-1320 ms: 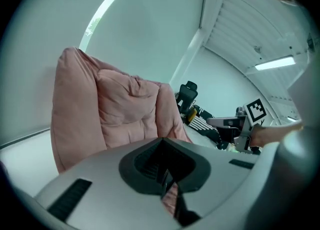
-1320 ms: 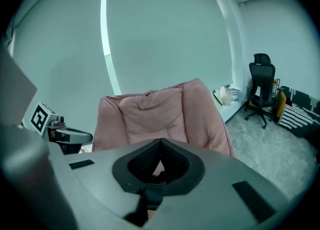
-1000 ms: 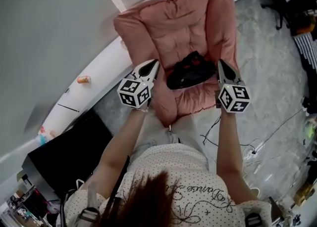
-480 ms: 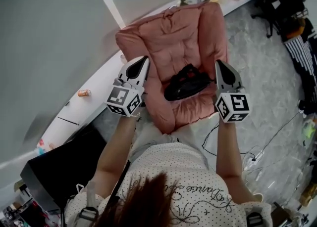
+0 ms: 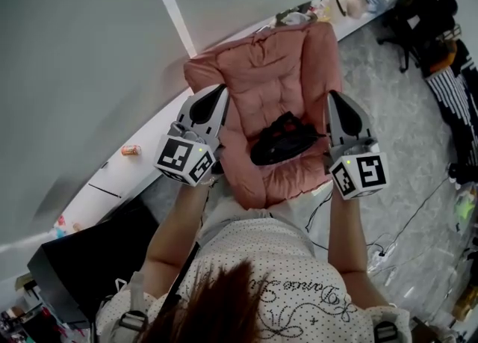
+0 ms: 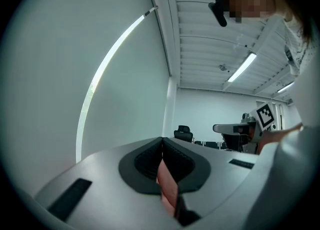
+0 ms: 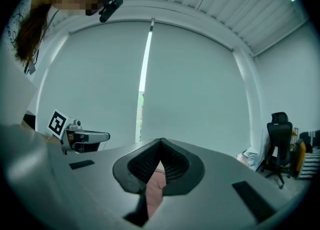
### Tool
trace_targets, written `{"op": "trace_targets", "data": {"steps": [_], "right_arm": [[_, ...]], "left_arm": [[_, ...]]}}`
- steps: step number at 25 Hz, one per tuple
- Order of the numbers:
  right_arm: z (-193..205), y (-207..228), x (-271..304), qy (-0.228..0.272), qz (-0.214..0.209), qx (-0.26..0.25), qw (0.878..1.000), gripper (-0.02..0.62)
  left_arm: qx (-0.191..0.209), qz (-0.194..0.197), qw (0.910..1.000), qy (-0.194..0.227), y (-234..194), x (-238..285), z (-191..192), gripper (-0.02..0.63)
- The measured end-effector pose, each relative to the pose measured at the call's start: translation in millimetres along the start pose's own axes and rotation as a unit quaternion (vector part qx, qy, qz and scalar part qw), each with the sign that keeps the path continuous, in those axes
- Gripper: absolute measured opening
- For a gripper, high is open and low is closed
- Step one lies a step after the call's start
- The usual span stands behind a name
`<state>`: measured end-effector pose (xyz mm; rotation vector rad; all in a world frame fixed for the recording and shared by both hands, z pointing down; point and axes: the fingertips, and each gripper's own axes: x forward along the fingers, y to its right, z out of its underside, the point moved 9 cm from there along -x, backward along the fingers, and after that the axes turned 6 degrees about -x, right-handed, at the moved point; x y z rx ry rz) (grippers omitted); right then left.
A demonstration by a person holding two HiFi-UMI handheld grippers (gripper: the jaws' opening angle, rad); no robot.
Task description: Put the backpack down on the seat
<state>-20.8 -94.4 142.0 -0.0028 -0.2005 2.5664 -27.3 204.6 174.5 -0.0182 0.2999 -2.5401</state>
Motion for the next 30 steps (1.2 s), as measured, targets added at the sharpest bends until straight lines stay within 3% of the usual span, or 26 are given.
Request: {"op": "trace_targets", "data": {"steps": [10, 19, 30], "right_arm": [[-20, -15, 6, 0.011, -0.009, -0.02, 1.0, 0.009], [-28, -20, -3, 0.027, -0.011, 0.003, 1.0, 0.009], [-27, -26, -10, 0.019, -0.008, -0.008, 1.0, 0.009]], "left_arm": [[-0.004, 0.011, 0.999, 0.044, -1, -11, -26, 0.005], [0.007, 0.012, 0.9991, 0.04, 5, -16, -26, 0.005], [0.019, 0.004, 0.9994, 0.03, 6, -22, -23, 0.005]]}}
